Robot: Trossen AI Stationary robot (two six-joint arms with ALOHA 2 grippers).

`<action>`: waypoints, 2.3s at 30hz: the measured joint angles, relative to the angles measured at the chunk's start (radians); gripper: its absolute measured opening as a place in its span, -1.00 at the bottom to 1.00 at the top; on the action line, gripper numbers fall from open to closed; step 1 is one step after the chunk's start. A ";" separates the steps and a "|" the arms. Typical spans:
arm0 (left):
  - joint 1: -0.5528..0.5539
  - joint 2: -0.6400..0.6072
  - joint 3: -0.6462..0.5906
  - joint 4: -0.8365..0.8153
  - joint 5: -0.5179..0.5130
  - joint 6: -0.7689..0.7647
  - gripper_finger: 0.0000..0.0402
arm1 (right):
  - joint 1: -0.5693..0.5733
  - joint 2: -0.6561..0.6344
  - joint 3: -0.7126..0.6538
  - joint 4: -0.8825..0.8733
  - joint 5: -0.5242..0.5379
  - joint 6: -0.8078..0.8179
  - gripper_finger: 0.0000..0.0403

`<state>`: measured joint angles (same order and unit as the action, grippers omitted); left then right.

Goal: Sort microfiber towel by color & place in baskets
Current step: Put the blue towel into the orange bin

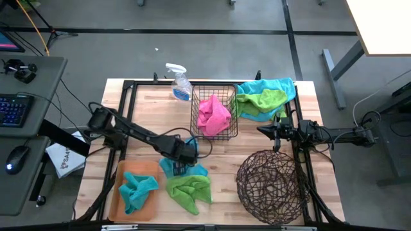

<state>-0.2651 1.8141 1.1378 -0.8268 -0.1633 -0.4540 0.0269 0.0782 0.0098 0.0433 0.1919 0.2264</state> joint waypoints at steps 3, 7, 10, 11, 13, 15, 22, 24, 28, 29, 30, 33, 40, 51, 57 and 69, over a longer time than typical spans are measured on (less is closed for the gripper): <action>0.005 0.011 0.000 0.020 0.023 0.013 -0.18 | 0.000 0.000 0.000 0.000 0.000 0.000 -1.00; -0.006 -0.010 0.000 0.031 0.051 0.055 -0.86 | 0.000 0.000 0.000 0.000 0.000 0.000 -1.00; -0.014 -0.088 0.000 0.031 0.042 0.082 -0.92 | 0.000 0.000 0.000 0.000 0.000 0.000 -1.00; -0.019 -0.125 0.000 0.031 0.027 0.090 -0.94 | 0.000 0.000 0.000 0.000 0.000 0.000 -1.00; -0.028 -0.219 0.000 0.031 -0.008 0.104 -0.98 | 0.000 0.000 0.000 0.000 0.000 0.000 -1.00; -0.036 -0.329 0.000 0.033 -0.048 0.119 -0.98 | 0.000 0.000 0.000 0.000 0.000 0.000 -1.00; -0.075 -0.689 0.000 0.042 -0.129 0.081 -0.99 | 0.000 0.000 0.000 0.000 0.000 0.000 -1.00; -0.096 -0.770 0.000 0.044 -0.138 0.050 -1.00 | 0.000 0.000 0.000 0.000 0.000 0.000 -1.00; -0.164 -0.885 0.001 0.046 -0.132 -0.015 -1.00 | 0.000 0.000 0.000 0.000 0.000 0.000 -1.00; -0.188 -0.902 0.001 0.044 -0.126 -0.039 -1.00 | 0.000 0.000 0.000 0.000 0.000 0.000 -1.00; -0.215 -0.910 0.002 0.036 -0.111 -0.068 -1.00 | 0.000 0.000 0.000 0.000 0.000 0.000 -1.00; -0.310 -0.899 0.022 -0.061 -0.045 -0.185 -1.00 | 0.000 0.000 0.000 0.000 0.000 0.000 -1.00; -0.539 -0.761 0.161 -0.398 0.062 -0.520 -1.00 | 0.000 0.000 0.000 0.000 0.000 0.000 -1.00; -0.748 -0.634 0.209 -0.746 0.254 -0.850 -1.00 | 0.000 0.000 0.000 0.000 0.000 0.000 -1.00; -0.753 -0.634 0.246 -0.745 0.235 -0.870 -1.00 | 0.000 0.000 0.000 0.000 0.000 0.000 -1.00; -0.641 -0.629 0.321 -0.745 0.019 -0.777 -1.00 | 0.000 0.000 0.000 0.000 0.000 0.000 -1.00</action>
<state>-0.9062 1.1854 1.4587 -1.5716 -0.1447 -1.2308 0.0269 0.0780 0.0097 0.0431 0.1917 0.2264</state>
